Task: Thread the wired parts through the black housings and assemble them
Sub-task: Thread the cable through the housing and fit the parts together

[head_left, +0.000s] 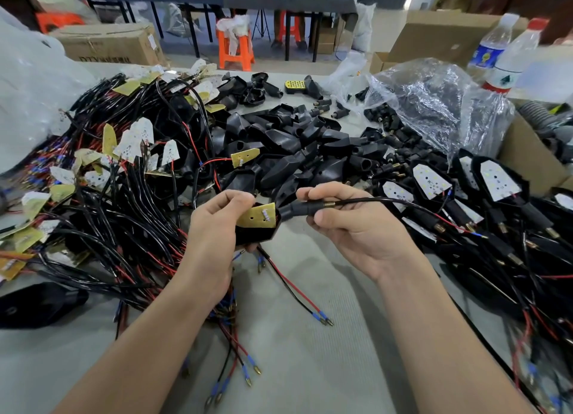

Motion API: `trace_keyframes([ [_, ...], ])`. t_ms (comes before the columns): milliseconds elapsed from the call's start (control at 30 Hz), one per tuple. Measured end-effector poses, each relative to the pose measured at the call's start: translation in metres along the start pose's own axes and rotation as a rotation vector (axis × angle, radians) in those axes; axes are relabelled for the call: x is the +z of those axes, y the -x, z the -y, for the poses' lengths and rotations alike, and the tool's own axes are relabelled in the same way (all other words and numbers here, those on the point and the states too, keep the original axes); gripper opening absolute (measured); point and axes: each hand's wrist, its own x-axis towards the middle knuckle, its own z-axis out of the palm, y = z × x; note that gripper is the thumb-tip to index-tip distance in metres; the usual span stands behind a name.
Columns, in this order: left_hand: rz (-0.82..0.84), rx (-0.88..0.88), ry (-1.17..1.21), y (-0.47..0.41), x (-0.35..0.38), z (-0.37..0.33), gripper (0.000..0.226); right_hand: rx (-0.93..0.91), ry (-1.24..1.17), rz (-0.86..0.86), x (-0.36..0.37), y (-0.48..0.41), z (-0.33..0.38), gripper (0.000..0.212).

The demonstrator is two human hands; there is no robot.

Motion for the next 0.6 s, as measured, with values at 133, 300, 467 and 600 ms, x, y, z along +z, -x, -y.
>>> trace_keyframes([
  [133,-0.037,0.046,-0.024,0.0007,0.0004,0.0007,0.024,0.02,0.018,0.022,-0.0016,0.0002,-0.0015,0.062],
  [300,-0.134,0.045,-0.024,-0.0003,0.0014,0.0015,0.036,0.004,-0.005,0.009,0.0008,0.0009,-0.0014,0.049],
  [467,-0.196,0.003,-0.011,-0.003,0.0039,0.003,0.042,-0.076,0.088,-0.003,0.0015,0.0004,-0.0027,0.057],
  [600,-0.193,0.047,-0.106,-0.0049,0.0018,0.0073,0.039,-0.115,0.139,-0.01,0.0042,-0.0005,-0.0049,0.055],
])
